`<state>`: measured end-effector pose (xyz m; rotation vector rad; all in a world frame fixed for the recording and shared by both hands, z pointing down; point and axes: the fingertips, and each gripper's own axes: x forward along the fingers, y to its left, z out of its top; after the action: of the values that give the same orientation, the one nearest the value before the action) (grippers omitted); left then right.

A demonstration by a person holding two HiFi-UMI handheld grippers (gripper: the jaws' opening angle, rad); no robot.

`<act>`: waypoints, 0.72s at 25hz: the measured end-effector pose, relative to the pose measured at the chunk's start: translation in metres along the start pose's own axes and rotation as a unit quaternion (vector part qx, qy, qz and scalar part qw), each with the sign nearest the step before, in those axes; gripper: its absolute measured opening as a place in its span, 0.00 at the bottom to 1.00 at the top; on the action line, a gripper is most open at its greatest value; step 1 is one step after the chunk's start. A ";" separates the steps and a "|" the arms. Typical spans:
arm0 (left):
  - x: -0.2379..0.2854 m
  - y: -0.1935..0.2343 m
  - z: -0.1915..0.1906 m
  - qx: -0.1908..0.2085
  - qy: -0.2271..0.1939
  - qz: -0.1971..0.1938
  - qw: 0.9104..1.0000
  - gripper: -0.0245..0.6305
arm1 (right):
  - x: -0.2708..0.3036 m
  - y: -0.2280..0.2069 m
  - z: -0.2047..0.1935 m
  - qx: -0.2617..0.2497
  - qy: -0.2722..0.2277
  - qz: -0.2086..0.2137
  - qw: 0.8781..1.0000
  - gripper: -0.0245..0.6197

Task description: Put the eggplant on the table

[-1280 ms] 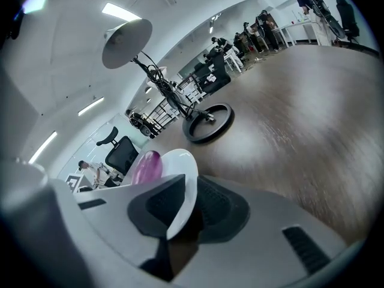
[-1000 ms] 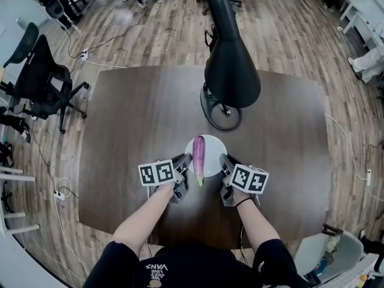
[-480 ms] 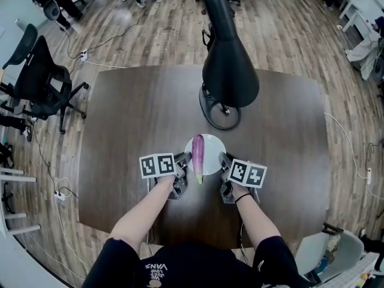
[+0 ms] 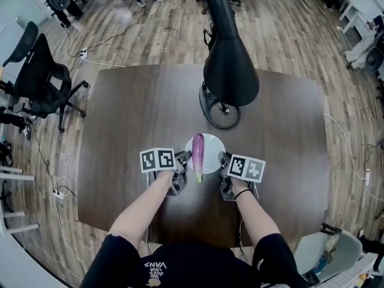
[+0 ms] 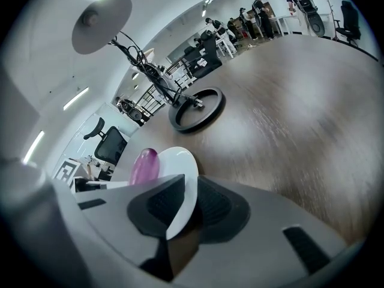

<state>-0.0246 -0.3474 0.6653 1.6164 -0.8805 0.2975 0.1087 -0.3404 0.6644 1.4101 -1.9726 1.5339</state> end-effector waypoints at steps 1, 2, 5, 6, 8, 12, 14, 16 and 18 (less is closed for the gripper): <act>0.000 0.000 0.000 -0.004 0.002 0.000 1.000 0.11 | 0.000 0.000 0.000 -0.001 0.002 0.000 1.000 0.13; 0.000 0.000 -0.001 -0.007 0.003 0.000 1.000 0.11 | -0.001 0.000 0.000 -0.004 0.004 0.000 1.000 0.13; -0.002 0.000 0.001 -0.003 -0.002 0.012 1.000 0.11 | -0.001 0.000 -0.001 -0.013 0.010 -0.003 1.000 0.13; -0.003 0.001 0.001 0.000 -0.006 0.017 1.000 0.11 | -0.001 0.000 -0.001 -0.014 0.011 -0.005 1.000 0.13; -0.005 0.001 0.004 0.005 -0.013 0.023 1.000 0.13 | -0.001 0.000 -0.001 -0.016 0.009 -0.007 1.000 0.13; -0.008 0.001 0.005 0.012 -0.014 0.026 0.999 0.19 | -0.003 -0.001 -0.001 -0.015 0.007 -0.007 1.000 0.13; -0.009 0.001 0.004 0.012 -0.013 0.024 1.000 0.19 | -0.003 -0.002 -0.001 -0.015 0.006 -0.007 1.000 0.13; -0.009 0.001 0.004 0.012 -0.012 0.023 1.000 0.19 | -0.003 -0.002 -0.002 -0.013 0.004 -0.007 1.000 0.13; -0.009 0.001 0.003 0.012 -0.011 0.022 1.000 0.19 | -0.004 -0.002 -0.002 -0.012 0.003 -0.007 1.000 0.13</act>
<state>-0.0325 -0.3471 0.6596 1.6268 -0.9335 0.3218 0.1114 -0.3366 0.6637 1.4054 -1.9655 1.5018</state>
